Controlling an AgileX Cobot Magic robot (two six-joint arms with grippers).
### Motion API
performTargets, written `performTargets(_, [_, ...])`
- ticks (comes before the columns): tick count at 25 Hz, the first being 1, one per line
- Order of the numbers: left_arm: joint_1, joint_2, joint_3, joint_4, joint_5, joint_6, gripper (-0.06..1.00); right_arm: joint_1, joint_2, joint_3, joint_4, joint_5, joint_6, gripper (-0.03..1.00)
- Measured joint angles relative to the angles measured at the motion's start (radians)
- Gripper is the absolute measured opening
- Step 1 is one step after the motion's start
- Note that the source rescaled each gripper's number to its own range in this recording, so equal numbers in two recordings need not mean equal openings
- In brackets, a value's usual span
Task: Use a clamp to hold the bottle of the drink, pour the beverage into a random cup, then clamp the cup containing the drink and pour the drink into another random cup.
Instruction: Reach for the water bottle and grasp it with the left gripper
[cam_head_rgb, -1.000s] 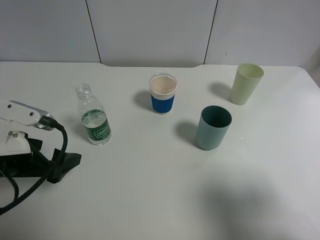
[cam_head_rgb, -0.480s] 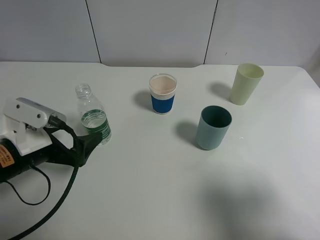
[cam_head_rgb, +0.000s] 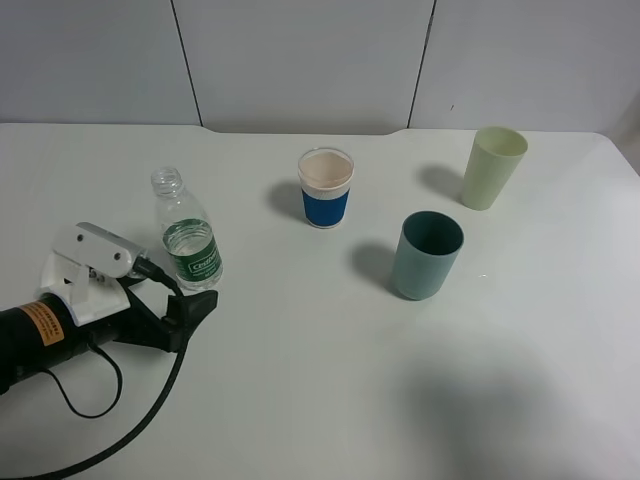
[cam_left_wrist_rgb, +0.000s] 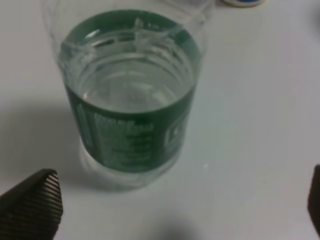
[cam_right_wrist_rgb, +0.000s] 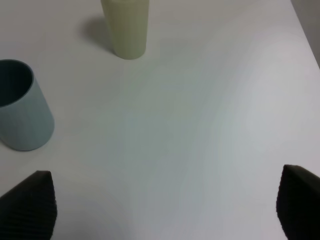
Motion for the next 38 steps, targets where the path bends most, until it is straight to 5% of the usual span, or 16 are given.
performTargets(12, [0.098,0.02,-0.118,0.12,-0.008,-0.006,1.0,0.0,0.0,0.0,0.0,0.0,0.0,0.6])
performTargets(14, [0.128,0.07,-0.2,0.179,-0.008,-0.07,1.0,0.0,0.0,0.0,0.0,0.0,0.0,0.6])
performTargets(24, [0.129,0.15,-0.271,0.213,-0.009,-0.083,1.0,0.0,0.0,0.0,0.0,0.0,0.0,0.6])
performTargets(29, [0.129,0.15,-0.271,0.214,-0.009,0.001,0.99,0.0,0.0,0.0,0.0,0.0,0.0,0.6])
performTargets(35, [0.129,0.15,-0.271,0.216,-0.009,0.077,0.6,0.0,0.0,0.0,0.0,0.0,0.0,0.6])
performTargets(38, [0.129,0.15,-0.271,0.214,-0.009,0.08,0.16,0.0,0.0,0.0,0.0,0.0,0.0,0.6])
